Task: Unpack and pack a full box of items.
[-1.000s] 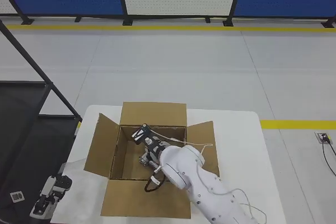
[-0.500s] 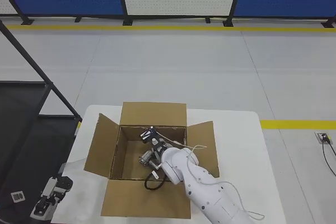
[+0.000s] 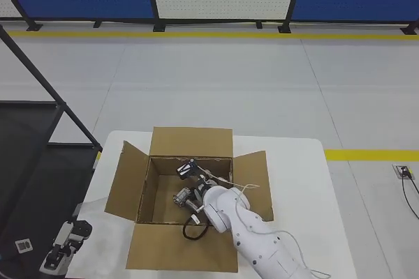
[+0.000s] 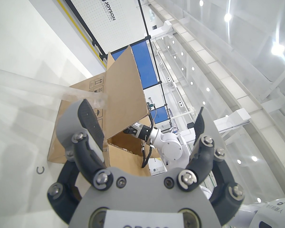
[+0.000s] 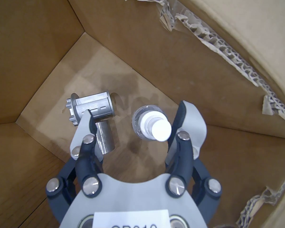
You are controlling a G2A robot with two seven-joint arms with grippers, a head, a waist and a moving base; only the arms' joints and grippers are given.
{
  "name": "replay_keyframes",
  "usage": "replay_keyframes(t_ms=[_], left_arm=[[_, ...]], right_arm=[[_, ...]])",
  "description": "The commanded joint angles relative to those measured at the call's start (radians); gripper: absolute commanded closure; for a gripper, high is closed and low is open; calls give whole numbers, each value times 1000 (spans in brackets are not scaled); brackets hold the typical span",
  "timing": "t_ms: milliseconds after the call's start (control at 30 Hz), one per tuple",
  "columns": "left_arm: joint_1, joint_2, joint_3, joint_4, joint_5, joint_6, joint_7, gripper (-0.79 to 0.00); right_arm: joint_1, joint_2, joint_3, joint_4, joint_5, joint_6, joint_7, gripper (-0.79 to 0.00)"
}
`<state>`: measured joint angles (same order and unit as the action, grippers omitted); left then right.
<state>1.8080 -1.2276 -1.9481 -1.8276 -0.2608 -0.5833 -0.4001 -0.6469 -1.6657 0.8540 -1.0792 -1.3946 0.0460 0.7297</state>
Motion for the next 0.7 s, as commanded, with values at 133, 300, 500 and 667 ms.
replay_keyframes(t_ms=[133,300,500,667], left_arm=[[3,-2,7,-17,9,-5,16,-785],[16,-4,4,-40,12,-27,22,-785],[19,-6,-4,-42,12,-42,45,-785],[19,-6,-4,-42,12,-42,45,-785]], right_arm=[[-96,21,35,-174,-62,-4,-9,-785],[-244,53,100,-447,-91,-70,-28,-785],[-302,65,130,-547,-90,-100,-3,-785],[-302,65,130,-547,-90,-100,-3,-785]])
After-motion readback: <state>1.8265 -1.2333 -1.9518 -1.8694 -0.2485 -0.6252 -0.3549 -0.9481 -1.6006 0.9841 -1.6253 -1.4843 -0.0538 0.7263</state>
